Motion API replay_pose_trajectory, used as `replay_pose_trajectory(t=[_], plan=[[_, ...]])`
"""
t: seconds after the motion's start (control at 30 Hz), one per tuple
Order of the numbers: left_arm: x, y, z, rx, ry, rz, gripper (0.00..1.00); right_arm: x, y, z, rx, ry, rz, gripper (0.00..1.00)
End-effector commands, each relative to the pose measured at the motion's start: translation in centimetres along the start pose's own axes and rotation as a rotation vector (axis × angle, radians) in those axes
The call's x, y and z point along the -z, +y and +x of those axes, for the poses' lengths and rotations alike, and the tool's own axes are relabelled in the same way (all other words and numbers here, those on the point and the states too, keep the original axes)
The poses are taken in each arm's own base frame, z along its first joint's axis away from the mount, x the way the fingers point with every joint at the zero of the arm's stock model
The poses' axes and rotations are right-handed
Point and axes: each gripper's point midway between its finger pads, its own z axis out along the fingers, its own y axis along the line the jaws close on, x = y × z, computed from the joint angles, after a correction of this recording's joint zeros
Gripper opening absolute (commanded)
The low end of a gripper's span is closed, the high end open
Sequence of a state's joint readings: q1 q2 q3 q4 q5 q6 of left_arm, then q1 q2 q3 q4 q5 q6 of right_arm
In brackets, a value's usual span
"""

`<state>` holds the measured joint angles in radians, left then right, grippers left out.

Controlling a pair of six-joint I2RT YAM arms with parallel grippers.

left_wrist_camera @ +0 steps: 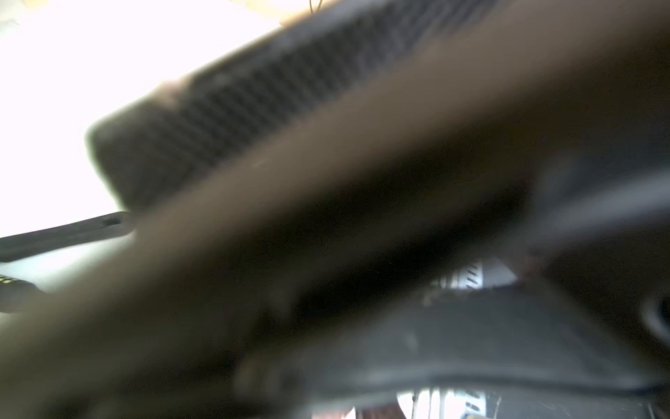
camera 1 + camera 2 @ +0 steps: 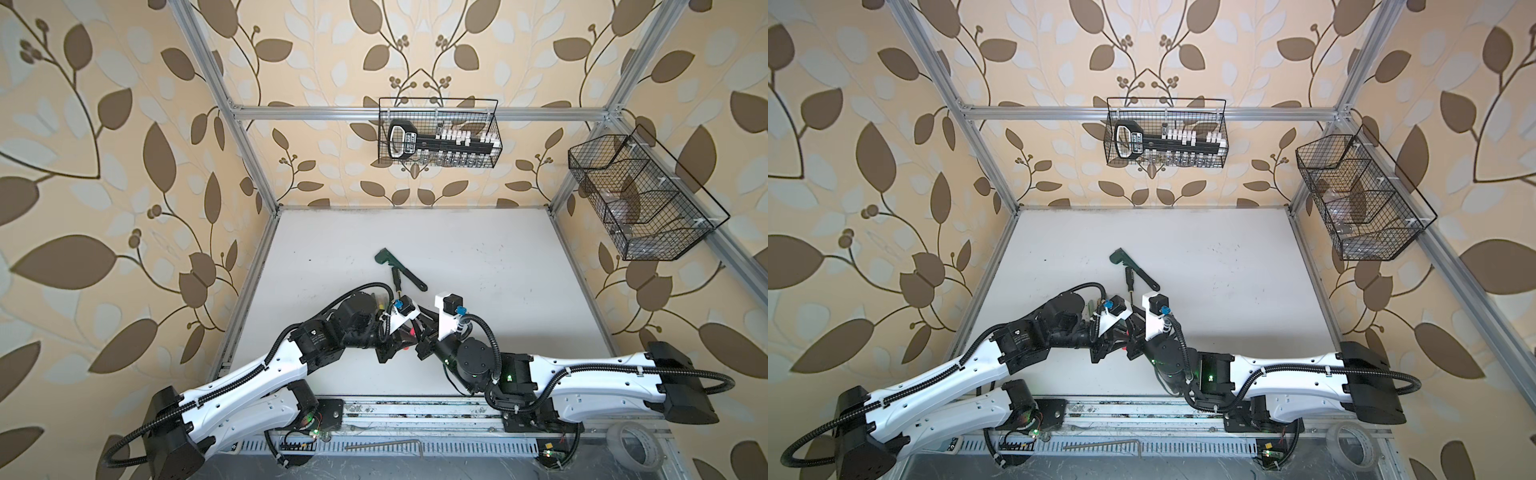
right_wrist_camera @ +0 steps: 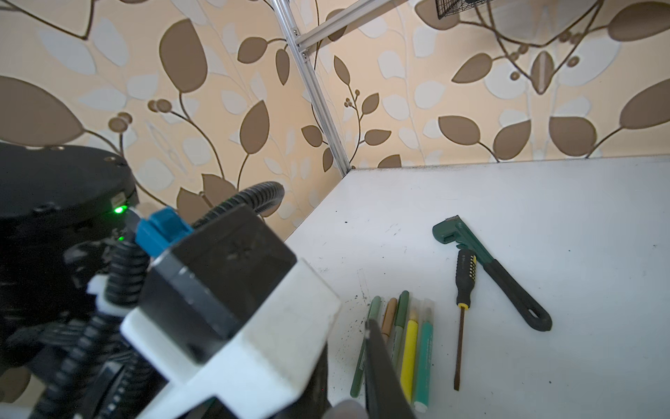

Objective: Insert the pens into the pen caps
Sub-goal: 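Press the cap down onto the highlighter with the right gripper, then draw back the right gripper while the left gripper carries the capped highlighter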

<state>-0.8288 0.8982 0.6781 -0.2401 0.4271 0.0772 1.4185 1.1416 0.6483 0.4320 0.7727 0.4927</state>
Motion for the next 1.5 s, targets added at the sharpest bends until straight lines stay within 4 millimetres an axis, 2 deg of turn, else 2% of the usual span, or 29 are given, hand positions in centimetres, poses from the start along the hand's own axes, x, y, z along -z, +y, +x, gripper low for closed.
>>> replay_pose_trajectory(t=[0.0,0.1,0.27,0.37,0.43,0.6,0.83,1.0,1.07,1.23,1.37,1.47], plan=[[13.0,8.4,-19.1,0.090,-0.792,-0.509,0.00,6.5,7.6,12.1,0.148,0.467,-0.497,0.00],[13.4,8.3,-19.2,0.088,-0.800,-0.506,0.00,6.8,7.1,12.2,0.171,0.474,-0.493,0.00],[13.6,8.0,-19.4,0.083,-0.801,-0.493,0.00,7.7,6.5,13.4,0.234,0.522,-0.520,0.00],[13.3,8.0,-19.2,0.076,-0.790,-0.490,0.00,7.6,6.3,12.6,0.218,0.502,-0.505,0.00],[13.2,8.0,-19.0,0.074,-0.789,-0.492,0.00,7.8,6.8,12.0,0.207,0.486,-0.530,0.00],[13.3,7.9,-18.8,0.065,-0.788,-0.494,0.00,7.8,6.9,11.9,0.214,0.494,-0.531,0.00],[14.2,8.8,-19.0,0.087,-0.812,-0.553,0.00,6.4,7.4,13.2,0.140,0.541,-0.457,0.00],[14.9,8.9,-19.5,0.092,-0.822,-0.578,0.00,6.0,6.1,14.8,0.154,0.580,-0.371,0.00],[15.0,8.7,-19.5,0.088,-0.826,-0.570,0.00,6.0,5.7,14.2,0.148,0.561,-0.358,0.00],[14.6,8.5,-18.4,0.088,-0.814,-0.552,0.00,5.8,5.4,10.2,0.115,0.461,-0.345,0.00],[14.0,8.3,-17.1,0.089,-0.796,-0.533,0.00,5.0,5.1,8.0,0.086,0.420,-0.330,0.00],[13.3,8.6,-16.1,0.101,-0.777,-0.531,0.00,4.5,5.2,6.4,0.074,0.391,-0.313,0.05]])
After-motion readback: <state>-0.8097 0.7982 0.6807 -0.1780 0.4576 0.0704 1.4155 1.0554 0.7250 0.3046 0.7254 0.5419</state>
